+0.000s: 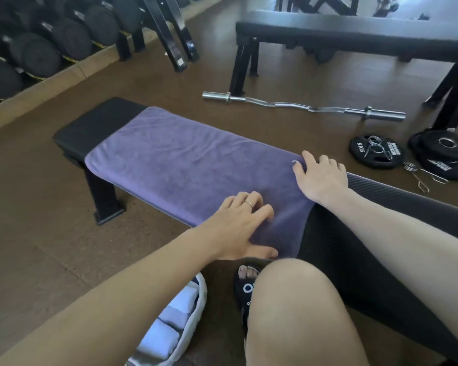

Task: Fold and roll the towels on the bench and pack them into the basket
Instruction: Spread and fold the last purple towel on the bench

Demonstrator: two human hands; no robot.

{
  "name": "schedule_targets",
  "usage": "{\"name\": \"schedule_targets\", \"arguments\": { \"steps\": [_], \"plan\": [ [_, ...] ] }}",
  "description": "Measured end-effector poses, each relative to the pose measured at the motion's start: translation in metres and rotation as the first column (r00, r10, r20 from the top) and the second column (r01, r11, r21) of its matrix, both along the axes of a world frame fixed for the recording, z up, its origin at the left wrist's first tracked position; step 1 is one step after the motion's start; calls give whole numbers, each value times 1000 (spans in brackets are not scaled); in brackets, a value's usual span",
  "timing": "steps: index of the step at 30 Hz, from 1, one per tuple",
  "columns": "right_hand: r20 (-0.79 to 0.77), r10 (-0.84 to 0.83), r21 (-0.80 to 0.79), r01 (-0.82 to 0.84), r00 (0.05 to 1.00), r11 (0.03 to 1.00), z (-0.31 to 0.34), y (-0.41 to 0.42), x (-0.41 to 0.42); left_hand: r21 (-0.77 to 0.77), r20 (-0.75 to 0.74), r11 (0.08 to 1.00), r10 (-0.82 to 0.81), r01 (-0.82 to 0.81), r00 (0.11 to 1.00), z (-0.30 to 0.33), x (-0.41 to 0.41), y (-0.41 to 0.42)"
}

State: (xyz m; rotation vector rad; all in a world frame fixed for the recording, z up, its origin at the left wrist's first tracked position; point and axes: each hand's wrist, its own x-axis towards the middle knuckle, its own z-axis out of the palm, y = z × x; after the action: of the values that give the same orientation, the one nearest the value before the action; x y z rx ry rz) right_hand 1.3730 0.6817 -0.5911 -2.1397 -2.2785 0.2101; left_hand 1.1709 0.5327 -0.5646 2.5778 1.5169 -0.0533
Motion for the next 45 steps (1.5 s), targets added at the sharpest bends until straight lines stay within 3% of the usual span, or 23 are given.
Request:
{"name": "schedule_targets", "arguments": {
  "steps": [4, 11, 15, 20, 28, 30, 33, 35, 38, 42, 45],
  "plan": [
    [-3, -49, 28, 49, 999, 998, 1, -6, 6, 62, 32, 987, -151, 149, 988, 0, 4, -13],
    [-45, -131, -22, 131, 990, 991, 13, -2, 10, 156, -137, 953, -238, 258, 962, 1, 16, -21],
    [-301, -170, -25, 170, 938, 985, 22, 1, 16, 191, -188, 941, -243, 278, 952, -3, 30, -27],
    [-604, -116, 20, 160, 789, 987, 24, 1, 18, 208, -150, 935, -261, 288, 954, -1, 27, -30],
    [-733, -157, 24, 256, 662, 966, 38, 13, 9, 259, -5, 948, -188, 183, 982, 11, 29, -38],
    [-764, -141, 25, 248, 629, 969, 47, 17, 6, 246, 71, 967, -79, 60, 994, 20, 28, -39],
    [-798, -105, 53, 244, 594, 968, 59, 24, -4, 104, 227, 989, 79, -105, 971, 37, 9, -36],
    [-819, -90, 63, 245, 566, 967, 68, 31, -15, 49, 420, 963, 220, -264, 880, 47, -8, -36],
    [-846, -101, 43, 256, 524, 966, 80, 40, -42, -165, 690, 823, 490, -543, 533, 50, -50, -33],
    [-934, -159, -93, 211, 319, 973, 96, 61, -106, -405, 778, 641, 616, -652, 123, 51, -108, -25],
    [-942, -180, -141, 152, 283, 978, 105, 76, -161, -471, 786, 573, 618, -671, -24, 52, -147, -18]
  ]
}}
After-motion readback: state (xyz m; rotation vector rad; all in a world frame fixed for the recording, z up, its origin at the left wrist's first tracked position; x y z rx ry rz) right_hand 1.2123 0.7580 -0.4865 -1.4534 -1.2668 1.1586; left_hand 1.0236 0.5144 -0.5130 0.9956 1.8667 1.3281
